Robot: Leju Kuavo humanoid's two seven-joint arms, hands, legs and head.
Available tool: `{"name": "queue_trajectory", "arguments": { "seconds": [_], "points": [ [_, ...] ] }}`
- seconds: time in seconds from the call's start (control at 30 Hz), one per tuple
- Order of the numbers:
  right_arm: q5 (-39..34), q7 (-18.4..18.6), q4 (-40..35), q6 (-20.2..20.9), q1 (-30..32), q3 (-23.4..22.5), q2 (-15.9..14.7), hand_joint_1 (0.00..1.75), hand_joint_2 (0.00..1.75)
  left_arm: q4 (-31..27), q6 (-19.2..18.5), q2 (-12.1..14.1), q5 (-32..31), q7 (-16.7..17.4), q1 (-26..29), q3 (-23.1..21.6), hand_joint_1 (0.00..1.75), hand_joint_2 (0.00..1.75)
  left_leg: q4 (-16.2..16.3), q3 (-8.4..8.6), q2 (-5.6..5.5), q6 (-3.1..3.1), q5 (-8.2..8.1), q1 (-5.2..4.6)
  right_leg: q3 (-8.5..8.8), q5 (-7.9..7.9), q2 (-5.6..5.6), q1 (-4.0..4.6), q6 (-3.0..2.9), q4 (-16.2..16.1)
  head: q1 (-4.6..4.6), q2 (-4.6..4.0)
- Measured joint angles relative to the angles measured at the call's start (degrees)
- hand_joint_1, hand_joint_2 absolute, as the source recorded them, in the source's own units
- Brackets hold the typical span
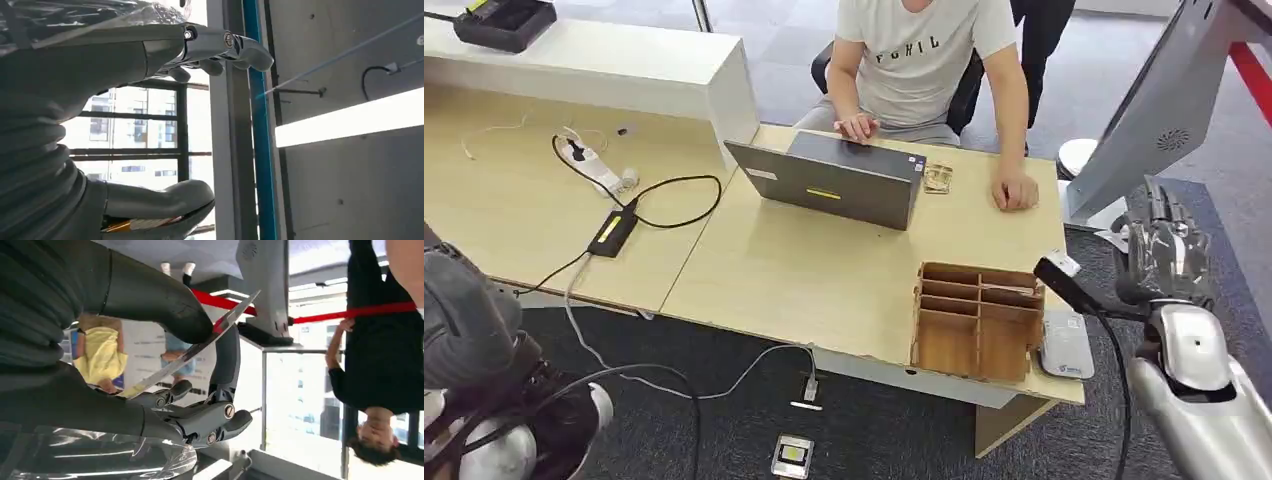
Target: Pass the card to the sensor for recognition and then transmit it.
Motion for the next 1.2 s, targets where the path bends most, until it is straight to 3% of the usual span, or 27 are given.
{"name": "queue_trajectory", "arguments": {
  "seconds": [0.27,0.63,0.87,1.2],
  "points": [
    [2.1,-2.01,4.62,1.03,-8.92,3.19,5.91,1.75,1.75,0.42,-0.02,-0.09,1.09,0.0,-3.4,-2.06,0.0,1.75,0.0,-0.03,0.0,-0.02,0.02,0.01,-0.04,0.0,0.0,0.02,0.0,0.01,0.0,0.0],
    [2.1,-1.57,15.55,2.51,-17.14,6.23,12.7,1.75,1.75,1.64,-0.94,-0.48,1.75,0.0,-5.51,-4.14,0.0,1.75,0.01,-0.07,-0.01,-0.02,0.03,0.01,-0.07,0.0,-0.02,0.02,0.0,0.01,0.0,0.0],
    [2.69,-0.9,21.16,3.96,-19.73,7.8,16.24,1.75,1.75,2.53,-1.42,-0.87,2.36,0.0,-6.82,-5.23,0.0,1.75,0.01,-0.05,-0.01,-0.02,0.03,0.01,-0.08,0.0,-0.02,0.03,0.0,0.01,0.0,0.0],
    [3.17,-0.79,25.49,4.9,-21.14,9.29,19.0,1.75,1.75,3.28,-1.88,-1.11,2.62,0.0,-7.37,-5.95,0.0,1.75,0.02,-0.05,-0.01,-0.02,0.03,0.01,-0.08,0.0,-0.01,0.02,0.0,0.01,0.0,0.0]
  ]
}}
